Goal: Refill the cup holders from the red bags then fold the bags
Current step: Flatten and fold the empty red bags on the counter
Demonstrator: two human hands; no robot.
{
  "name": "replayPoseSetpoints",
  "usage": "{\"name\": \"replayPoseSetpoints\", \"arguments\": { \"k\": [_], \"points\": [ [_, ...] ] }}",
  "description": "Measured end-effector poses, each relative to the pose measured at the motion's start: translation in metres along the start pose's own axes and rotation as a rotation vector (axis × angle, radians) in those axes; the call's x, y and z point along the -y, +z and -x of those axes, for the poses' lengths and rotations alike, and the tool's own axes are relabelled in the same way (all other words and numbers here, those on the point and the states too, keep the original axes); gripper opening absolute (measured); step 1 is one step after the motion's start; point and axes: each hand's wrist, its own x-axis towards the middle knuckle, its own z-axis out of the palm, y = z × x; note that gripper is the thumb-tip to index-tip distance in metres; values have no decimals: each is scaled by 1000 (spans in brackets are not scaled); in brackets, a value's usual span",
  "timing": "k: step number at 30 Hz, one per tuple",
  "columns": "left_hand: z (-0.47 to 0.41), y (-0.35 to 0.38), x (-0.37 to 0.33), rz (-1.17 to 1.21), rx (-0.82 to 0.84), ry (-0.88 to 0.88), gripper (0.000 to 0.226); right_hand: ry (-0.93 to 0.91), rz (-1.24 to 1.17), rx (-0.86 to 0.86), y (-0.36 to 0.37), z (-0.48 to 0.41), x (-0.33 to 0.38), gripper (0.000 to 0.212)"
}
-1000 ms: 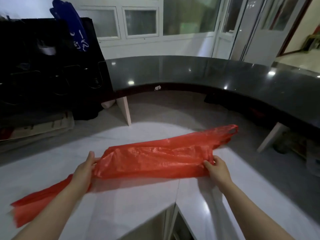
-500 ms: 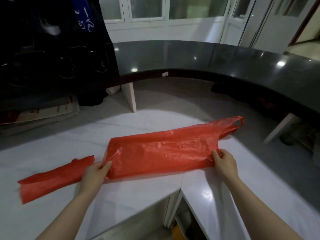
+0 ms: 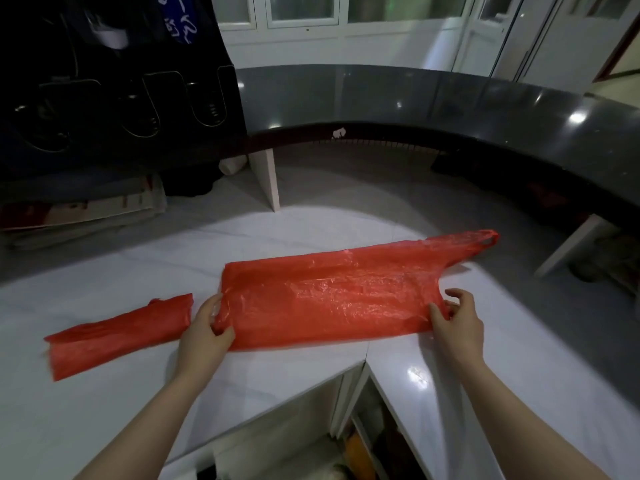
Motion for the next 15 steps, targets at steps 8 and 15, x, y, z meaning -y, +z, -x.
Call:
{"name": "replayPoseSetpoints", "arguments": {
  "k": [8, 15],
  "points": [
    [14, 3, 4, -129, 51, 94, 71, -99, 267, 2, 4, -3, 0, 33],
    [21, 7, -8, -257, -131, 153, 66, -298, 380, -14, 8, 3, -1, 30]
  ]
}}
